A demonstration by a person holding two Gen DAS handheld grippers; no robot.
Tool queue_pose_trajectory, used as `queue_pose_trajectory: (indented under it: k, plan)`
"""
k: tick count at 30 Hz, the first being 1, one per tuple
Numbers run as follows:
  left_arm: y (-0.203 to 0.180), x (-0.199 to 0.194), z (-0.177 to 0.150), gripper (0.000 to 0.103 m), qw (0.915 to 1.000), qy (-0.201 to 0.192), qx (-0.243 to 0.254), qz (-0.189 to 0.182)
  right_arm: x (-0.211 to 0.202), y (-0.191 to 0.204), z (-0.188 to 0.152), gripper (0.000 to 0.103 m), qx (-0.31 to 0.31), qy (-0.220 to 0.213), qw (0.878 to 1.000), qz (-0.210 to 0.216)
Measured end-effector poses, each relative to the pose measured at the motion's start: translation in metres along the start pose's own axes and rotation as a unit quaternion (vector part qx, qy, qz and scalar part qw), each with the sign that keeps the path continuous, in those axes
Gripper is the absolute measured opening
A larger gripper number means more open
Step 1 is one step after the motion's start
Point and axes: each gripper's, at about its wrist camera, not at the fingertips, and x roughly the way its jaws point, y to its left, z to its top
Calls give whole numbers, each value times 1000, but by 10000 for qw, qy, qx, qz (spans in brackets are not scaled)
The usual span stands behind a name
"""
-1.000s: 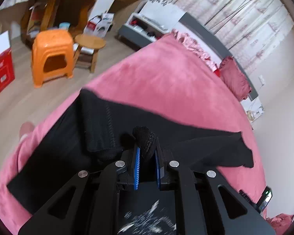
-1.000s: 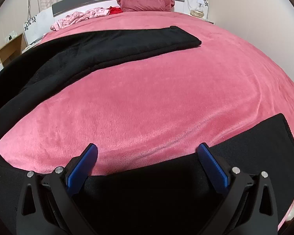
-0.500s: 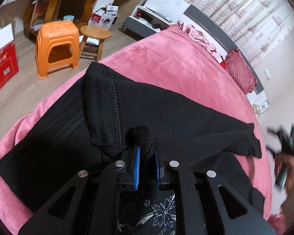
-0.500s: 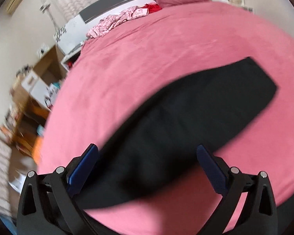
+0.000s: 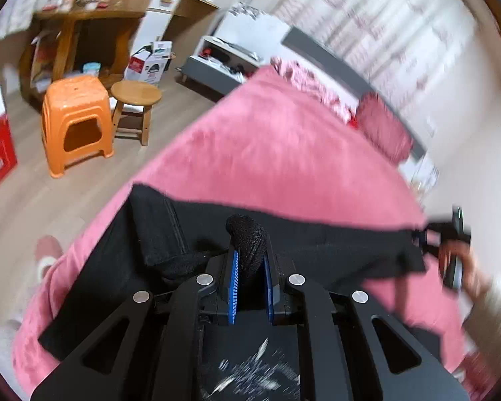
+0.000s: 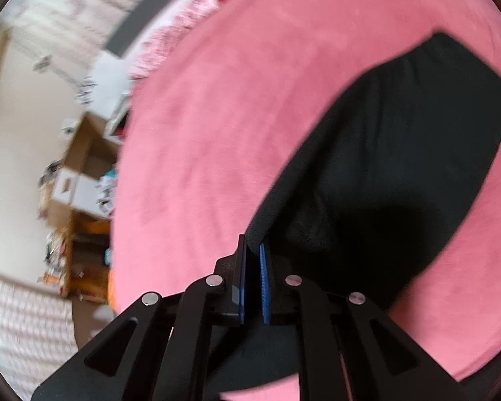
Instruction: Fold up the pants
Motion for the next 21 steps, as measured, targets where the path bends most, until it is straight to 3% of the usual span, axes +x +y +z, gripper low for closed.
queue_pose_trajectory:
  k: [4, 7, 11, 17, 21]
  plan:
    - [8, -14, 22, 11, 9983, -285, -412, -304, -72, 2, -30, 6, -469, -237, 9979, 377]
    - [16, -28, 29, 11, 9966, -413, -533, -476, -124, -6, -70, 6, -668, -391, 9946, 692]
    - [24, -48, 23, 11, 9964, -463, -481, -526, -168, -25, -136, 7, -1012, -503, 9911, 709]
    - [49, -59, -13, 11, 9990, -3, -412, -163, -173, -80, -242, 7, -809, -89, 9956, 459]
    - [73, -47, -47, 11, 9960, 509, -721, 100, -146, -128, -284, 7, -293, 363, 9987, 193]
